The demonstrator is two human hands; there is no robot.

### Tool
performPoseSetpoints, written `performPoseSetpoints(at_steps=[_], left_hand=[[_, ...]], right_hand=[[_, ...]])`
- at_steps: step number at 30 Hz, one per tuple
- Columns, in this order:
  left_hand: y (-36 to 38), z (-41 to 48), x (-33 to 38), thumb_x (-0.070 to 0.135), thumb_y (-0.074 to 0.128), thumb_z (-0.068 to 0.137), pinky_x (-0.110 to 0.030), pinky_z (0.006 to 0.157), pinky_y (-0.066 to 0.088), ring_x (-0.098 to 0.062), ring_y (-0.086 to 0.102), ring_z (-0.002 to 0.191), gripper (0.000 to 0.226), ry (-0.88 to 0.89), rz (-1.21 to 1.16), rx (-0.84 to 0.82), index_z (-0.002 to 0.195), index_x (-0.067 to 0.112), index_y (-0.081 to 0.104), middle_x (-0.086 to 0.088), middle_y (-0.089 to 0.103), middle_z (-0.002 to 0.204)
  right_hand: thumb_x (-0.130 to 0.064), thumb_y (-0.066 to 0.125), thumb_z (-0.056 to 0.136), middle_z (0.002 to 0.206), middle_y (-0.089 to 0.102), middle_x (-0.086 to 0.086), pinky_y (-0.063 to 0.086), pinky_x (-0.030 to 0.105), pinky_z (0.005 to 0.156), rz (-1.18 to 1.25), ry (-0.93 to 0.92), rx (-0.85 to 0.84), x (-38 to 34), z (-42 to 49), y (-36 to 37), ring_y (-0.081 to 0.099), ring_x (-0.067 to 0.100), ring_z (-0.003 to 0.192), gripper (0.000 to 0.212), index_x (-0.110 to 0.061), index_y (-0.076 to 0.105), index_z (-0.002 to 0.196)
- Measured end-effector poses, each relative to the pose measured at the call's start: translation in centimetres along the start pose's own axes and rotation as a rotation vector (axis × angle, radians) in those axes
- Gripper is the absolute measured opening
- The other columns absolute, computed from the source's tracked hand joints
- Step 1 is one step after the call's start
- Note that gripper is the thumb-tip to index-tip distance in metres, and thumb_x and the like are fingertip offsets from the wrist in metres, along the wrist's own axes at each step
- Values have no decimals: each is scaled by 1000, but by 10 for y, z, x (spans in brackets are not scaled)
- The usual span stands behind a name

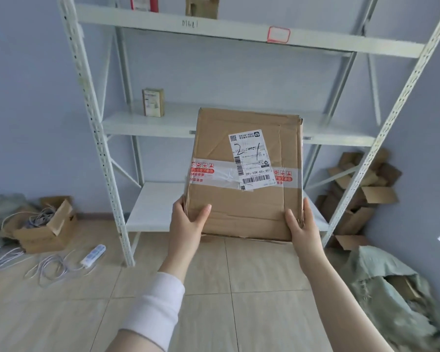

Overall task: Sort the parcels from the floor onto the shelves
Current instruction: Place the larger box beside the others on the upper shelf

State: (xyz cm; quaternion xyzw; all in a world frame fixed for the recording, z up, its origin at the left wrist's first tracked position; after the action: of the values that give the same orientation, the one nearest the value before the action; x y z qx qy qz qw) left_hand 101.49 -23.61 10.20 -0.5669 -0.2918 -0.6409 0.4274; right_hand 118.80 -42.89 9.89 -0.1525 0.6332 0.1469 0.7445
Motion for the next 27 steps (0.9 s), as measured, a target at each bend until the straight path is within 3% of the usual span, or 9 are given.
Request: performPoseSetpoints(at_steps=[5, 12, 18, 23, 27], left_hand=[[34, 48, 28, 32, 66, 84, -25, 86, 43, -15, 56, 103, 51, 58, 25, 5, 124, 11, 43, 0, 57, 118], [90, 104, 73, 25, 66, 85, -20, 80, 42, -11, 57, 99, 50, 167, -30, 6, 127, 11, 42, 4, 57, 113], [135, 148, 112, 23, 67, 84, -5, 69, 42, -8, 57, 97, 48, 244, -33, 27, 125, 13, 44, 6, 58, 111], [164, 186, 142, 24, 68, 84, -19, 82, 40, -10, 57, 98, 49, 299, -37, 39, 125, 12, 44, 5, 58, 110], [182, 222, 164, 24, 68, 84, -22, 84, 41, -12, 58, 101, 47, 336, -46, 45, 123, 12, 46, 2, 59, 113]], right_hand=[[-16, 47, 97, 133, 42, -12, 34, 23, 103, 25, -94, 35, -26, 54, -8, 43, 5, 119, 57, -18, 23, 148], [-21, 49, 96, 141, 43, -7, 37, 26, 101, 61, -169, 34, -49, 139, -29, 46, 10, 122, 59, -23, 23, 149], [-25, 50, 95, 136, 46, -9, 39, 29, 102, 90, -230, 41, -79, 202, -49, 47, 11, 121, 58, -28, 25, 147], [-25, 50, 95, 144, 42, -6, 35, 37, 111, 106, -263, 43, -99, 255, -57, 43, 14, 129, 62, -28, 21, 149], [-21, 48, 96, 145, 41, -4, 36, 33, 109, 103, -331, 35, -127, 293, -54, 44, 13, 128, 59, -22, 21, 149]])
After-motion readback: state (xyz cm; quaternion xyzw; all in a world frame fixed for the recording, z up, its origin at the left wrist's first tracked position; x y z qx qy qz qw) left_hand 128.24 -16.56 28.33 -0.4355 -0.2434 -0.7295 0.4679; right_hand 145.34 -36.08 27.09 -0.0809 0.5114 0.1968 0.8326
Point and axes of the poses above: each hand's wrist, its own z-axis towards the middle knuckle, its own y-axis out of the palm, x = y × z, the point moved 6 cm from there along z, towards the middle knuckle
